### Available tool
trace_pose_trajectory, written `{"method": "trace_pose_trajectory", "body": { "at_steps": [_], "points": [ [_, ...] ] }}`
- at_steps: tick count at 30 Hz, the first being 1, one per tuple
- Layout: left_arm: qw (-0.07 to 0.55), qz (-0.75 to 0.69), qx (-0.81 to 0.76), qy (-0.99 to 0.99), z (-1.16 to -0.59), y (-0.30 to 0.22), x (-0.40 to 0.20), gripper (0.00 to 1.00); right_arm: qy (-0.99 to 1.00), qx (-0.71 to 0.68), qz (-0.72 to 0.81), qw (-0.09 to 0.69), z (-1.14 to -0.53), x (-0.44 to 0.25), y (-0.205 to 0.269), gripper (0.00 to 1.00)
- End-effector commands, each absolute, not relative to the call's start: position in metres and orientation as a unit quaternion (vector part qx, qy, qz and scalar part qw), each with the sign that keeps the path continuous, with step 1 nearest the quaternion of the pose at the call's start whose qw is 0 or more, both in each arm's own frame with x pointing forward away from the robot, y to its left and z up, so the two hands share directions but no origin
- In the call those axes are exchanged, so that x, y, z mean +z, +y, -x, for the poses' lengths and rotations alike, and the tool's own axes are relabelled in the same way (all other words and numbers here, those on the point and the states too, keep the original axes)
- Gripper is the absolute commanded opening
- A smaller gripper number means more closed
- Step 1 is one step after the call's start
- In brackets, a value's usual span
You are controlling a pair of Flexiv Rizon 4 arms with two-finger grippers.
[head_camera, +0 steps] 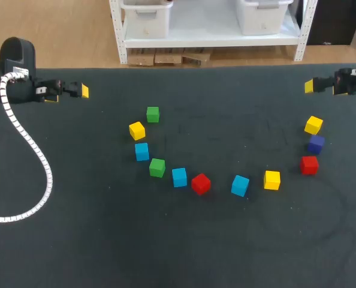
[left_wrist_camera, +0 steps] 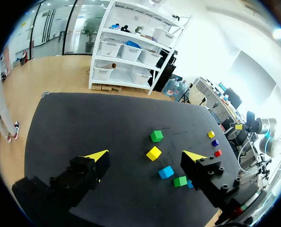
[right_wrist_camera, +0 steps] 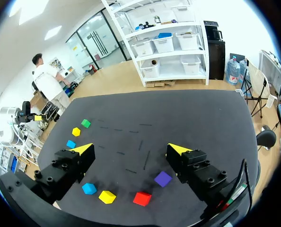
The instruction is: Place the blue cubes, place green cubes on the blue cubes, place the yellow cubes on the green cubes, then place the red cubes on the yellow cubes, and place purple cube on the red cubes.
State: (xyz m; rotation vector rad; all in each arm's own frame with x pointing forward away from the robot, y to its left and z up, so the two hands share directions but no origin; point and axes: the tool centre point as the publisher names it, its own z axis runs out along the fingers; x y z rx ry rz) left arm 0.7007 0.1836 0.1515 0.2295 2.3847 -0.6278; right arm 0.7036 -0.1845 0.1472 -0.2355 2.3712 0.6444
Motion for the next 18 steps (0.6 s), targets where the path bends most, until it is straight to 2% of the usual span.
{"method": "trace_pose_trajectory", "body": {
  "at_steps": [1,10,18],
  "points": [
    [0.329,-0.088,-0.242,0.909,-0.700,0.184,0.150,1.00,0.909,0.236,0.084,0.332,-0.704,0.152,-0.187,1.00],
    [0.329,-0.088,-0.242,0.909,-0.700,0.184,0.150,1.00,0.919,0.212,0.103,0.317,-0.705,0.159,-0.182,1.00],
    [0.329,-0.088,-0.242,0.909,-0.700,0.184,0.150,1.00,0.931,0.136,0.218,0.260,-0.718,0.163,-0.174,1.00]
  ]
}}
